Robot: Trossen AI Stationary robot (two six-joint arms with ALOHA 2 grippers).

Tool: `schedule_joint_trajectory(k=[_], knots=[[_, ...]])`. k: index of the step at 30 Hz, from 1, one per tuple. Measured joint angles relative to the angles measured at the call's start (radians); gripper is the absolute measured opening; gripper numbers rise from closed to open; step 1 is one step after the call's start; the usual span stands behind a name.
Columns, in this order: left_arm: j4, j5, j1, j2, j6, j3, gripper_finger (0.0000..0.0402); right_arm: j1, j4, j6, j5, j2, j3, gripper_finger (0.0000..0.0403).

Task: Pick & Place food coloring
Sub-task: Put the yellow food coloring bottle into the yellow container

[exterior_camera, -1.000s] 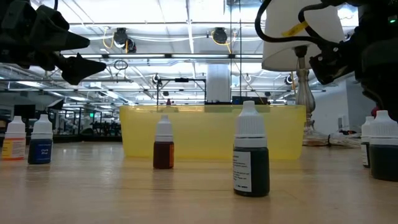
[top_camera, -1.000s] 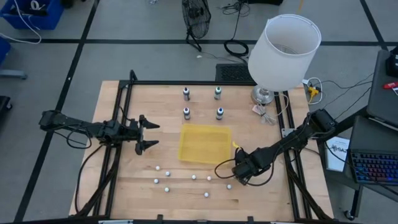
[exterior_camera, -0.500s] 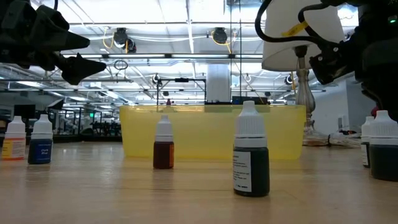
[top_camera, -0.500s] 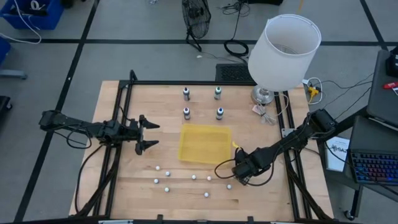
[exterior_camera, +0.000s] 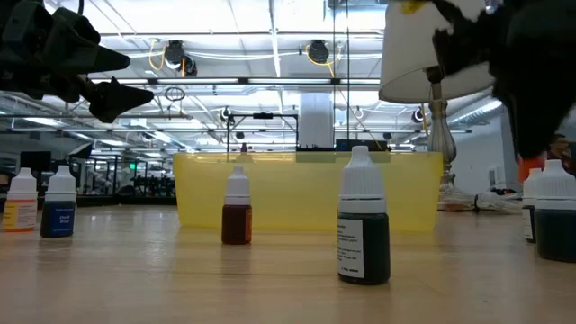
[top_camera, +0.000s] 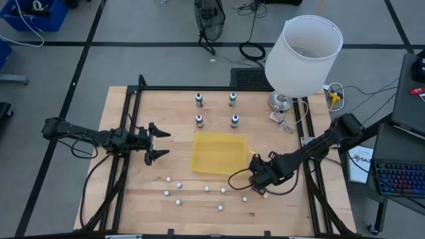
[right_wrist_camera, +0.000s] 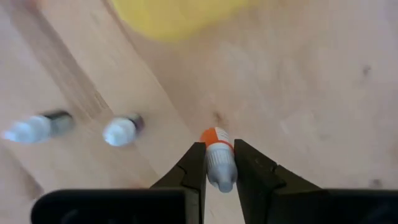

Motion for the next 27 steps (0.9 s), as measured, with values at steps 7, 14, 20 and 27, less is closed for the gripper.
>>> schedule_joint_trajectory(k=[7,14,20,27], knots=[[0.000,0.000,0.000,0.000,0.000,0.000,0.0379,-0.040,-0.015,-0.130,0.137,-0.099,0.101,0.0046],[0.000,0.000,0.000,0.000,0.000,0.000,0.0379,-0.198,0.008,-0.417,0.204,-0.078,0.321,0.0046],[0.000,-0.006,0.000,0.000,0.000,0.000,0.0379,-0.326,-0.008,-0.639,0.112,0.069,0.539,0.0046],[0.000,-0.006,0.000,0.000,0.000,0.000,0.0379,-0.395,-0.181,-0.797,0.002,0.321,0.777,0.0046]])
